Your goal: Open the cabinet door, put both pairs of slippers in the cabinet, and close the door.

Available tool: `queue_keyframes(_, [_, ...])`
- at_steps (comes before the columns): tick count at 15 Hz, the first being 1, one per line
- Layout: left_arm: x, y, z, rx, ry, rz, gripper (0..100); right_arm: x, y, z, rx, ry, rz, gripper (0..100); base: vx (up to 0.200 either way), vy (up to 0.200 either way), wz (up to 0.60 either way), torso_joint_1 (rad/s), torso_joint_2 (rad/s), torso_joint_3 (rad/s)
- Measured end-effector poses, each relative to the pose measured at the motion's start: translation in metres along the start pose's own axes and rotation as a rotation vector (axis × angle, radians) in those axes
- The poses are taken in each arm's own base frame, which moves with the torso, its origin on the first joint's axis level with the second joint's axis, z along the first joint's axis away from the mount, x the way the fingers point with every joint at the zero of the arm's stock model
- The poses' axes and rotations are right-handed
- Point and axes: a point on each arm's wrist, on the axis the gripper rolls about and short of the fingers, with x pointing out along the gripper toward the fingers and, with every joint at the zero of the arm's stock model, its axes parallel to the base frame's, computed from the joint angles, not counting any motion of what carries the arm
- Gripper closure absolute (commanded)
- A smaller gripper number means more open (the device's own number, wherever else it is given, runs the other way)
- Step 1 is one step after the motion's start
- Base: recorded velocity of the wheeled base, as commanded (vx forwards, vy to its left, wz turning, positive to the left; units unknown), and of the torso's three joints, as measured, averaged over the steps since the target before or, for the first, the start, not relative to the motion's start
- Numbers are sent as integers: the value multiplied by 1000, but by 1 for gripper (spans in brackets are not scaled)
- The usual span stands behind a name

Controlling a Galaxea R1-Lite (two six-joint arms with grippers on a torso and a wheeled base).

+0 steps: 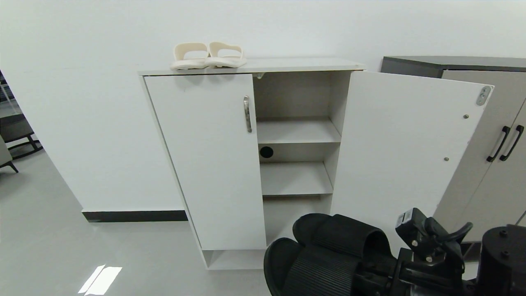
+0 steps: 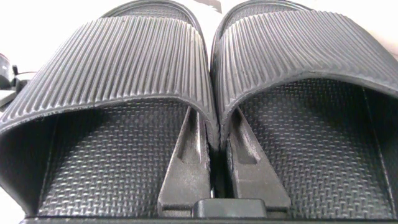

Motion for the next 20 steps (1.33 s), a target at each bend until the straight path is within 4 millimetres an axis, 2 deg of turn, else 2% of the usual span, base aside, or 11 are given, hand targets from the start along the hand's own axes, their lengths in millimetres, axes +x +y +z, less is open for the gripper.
queue_keyframes(3, [-1, 4, 0, -70, -11, 178, 100, 0, 0, -1, 0, 4, -1, 100, 0, 0, 0, 0, 0, 0])
queue_keyframes(6, [-3, 1, -1, -44, -17, 326, 100, 1, 0, -1, 0, 6, -2, 100, 0, 0, 0, 0, 0, 0])
queue_keyframes(7, [-3, -1, -1, -32, -24, 292, 100, 0, -1, -2, 0, 9, -1, 100, 0, 0, 0, 0, 0, 0])
queue_keyframes(10, [-5, -9, -5, 37, -23, -102, 100, 0, 0, -3, 0, 12, -1, 100, 0, 0, 0, 0, 0, 0])
queue_keyframes(11, [-6, -9, -5, 76, -34, -152, 100, 1, 0, -2, 1, 10, -1, 100, 0, 0, 0, 0, 0, 0])
queue_keyframes(14, [-7, -9, -6, 94, -49, -169, 100, 1, 0, -1, 0, 5, -2, 100, 0, 0, 0, 0, 0, 0])
queue_keyframes(17, [-7, -6, -6, 52, -48, -19, 100, 2, 0, 0, -1, 0, -5, 100, 0, 0, 0, 0, 0, 0])
queue_keyframes(20, [-7, -8, -6, 51, -49, -136, 100, 15, 0, 6, -1, -35, -123, 100, 0, 0, 0, 0, 0, 0])
